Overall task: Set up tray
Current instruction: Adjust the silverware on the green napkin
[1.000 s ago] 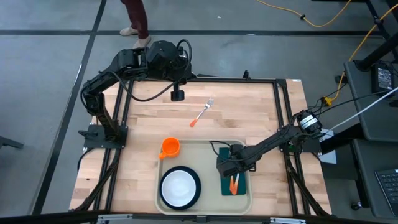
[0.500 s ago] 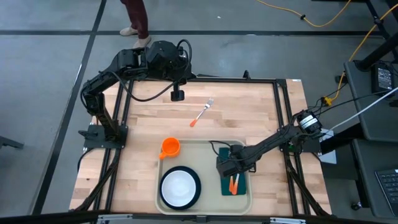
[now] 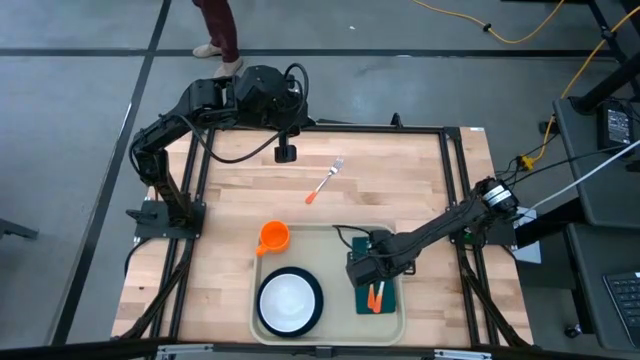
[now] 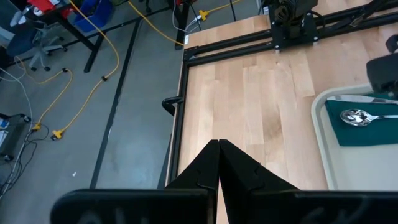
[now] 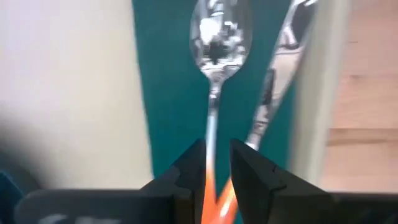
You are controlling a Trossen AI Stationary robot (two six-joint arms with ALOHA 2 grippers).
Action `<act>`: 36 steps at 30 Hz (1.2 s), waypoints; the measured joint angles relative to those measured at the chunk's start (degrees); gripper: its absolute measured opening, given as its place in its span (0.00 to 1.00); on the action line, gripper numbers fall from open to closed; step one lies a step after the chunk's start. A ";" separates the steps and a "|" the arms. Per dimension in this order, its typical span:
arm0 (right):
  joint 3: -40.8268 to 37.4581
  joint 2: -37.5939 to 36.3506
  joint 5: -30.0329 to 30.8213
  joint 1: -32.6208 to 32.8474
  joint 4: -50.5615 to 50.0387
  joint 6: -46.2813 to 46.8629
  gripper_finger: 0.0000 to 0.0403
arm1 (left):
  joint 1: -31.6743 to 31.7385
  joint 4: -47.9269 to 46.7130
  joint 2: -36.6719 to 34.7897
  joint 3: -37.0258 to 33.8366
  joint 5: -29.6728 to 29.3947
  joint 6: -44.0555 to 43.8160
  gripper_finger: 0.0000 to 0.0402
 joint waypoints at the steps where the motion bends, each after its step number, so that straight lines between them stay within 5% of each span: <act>1: 0.54 0.00 0.26 0.31 -1.56 0.00 0.19 | -0.01 0.00 0.00 0.00 0.01 0.00 0.01; 20: 0.93 0.37 4.61 5.91 -0.45 2.38 0.18 | 0.01 0.01 0.00 0.00 -0.01 0.03 0.01; 29: 0.93 5.67 3.40 6.04 5.24 1.43 0.02 | 0.01 0.04 0.00 0.00 -0.01 -0.07 0.01; 36: 0.93 5.79 1.73 6.98 11.08 -0.03 0.04 | 0.01 0.04 0.00 0.00 -0.01 -0.44 0.01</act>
